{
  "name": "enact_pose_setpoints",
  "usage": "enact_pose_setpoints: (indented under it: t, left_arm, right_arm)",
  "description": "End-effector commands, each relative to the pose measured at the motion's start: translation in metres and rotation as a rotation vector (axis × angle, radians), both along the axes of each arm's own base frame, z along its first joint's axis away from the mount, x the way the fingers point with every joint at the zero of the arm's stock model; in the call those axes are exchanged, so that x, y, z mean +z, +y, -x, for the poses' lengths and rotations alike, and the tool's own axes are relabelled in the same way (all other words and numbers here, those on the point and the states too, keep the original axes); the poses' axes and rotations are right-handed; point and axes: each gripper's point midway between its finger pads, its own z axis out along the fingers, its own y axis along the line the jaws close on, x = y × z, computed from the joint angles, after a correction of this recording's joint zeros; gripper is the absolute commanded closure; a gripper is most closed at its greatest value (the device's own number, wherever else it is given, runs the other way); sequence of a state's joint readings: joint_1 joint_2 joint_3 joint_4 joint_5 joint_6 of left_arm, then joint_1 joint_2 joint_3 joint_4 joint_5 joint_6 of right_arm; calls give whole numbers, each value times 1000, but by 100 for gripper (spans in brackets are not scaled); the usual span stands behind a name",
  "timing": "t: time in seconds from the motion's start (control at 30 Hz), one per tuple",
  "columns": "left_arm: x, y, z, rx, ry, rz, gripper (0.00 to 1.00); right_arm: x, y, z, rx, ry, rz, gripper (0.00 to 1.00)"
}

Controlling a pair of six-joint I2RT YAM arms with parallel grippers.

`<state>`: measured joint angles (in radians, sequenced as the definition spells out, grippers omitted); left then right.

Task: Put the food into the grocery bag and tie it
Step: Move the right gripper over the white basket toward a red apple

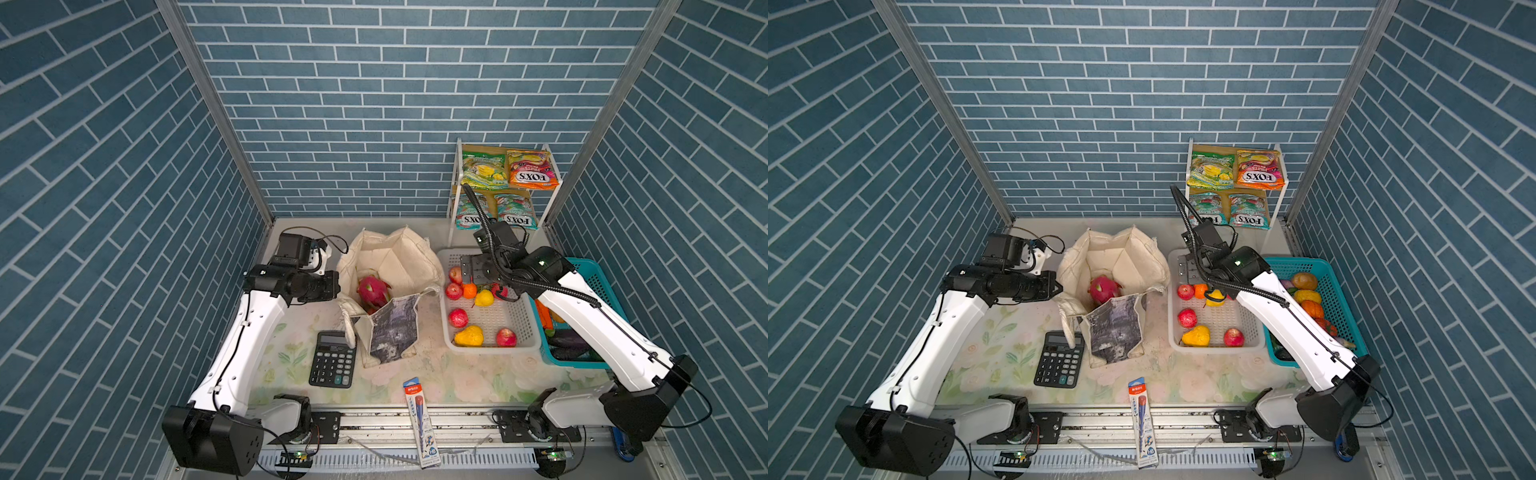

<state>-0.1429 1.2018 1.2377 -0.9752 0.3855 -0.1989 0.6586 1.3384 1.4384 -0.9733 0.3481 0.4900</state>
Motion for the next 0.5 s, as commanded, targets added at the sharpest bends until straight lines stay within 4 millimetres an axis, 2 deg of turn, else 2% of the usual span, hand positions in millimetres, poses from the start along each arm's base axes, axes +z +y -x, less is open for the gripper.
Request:
enact_pose_setpoints:
  t: [0.0,0.23,0.47]
  left_arm:
    - [3,2,8,-23,9,-25,100]
    - [-6,1,9,-22,26,-22,100]
    - [-12,1,9,-22,45,-18,100]
  right_arm:
    - [-6,-10,11,-75,25,-110,1]
    - [-36,-29,15,-200,56,-112,3]
    - [-72,-22,17,-210,138,-149,13]
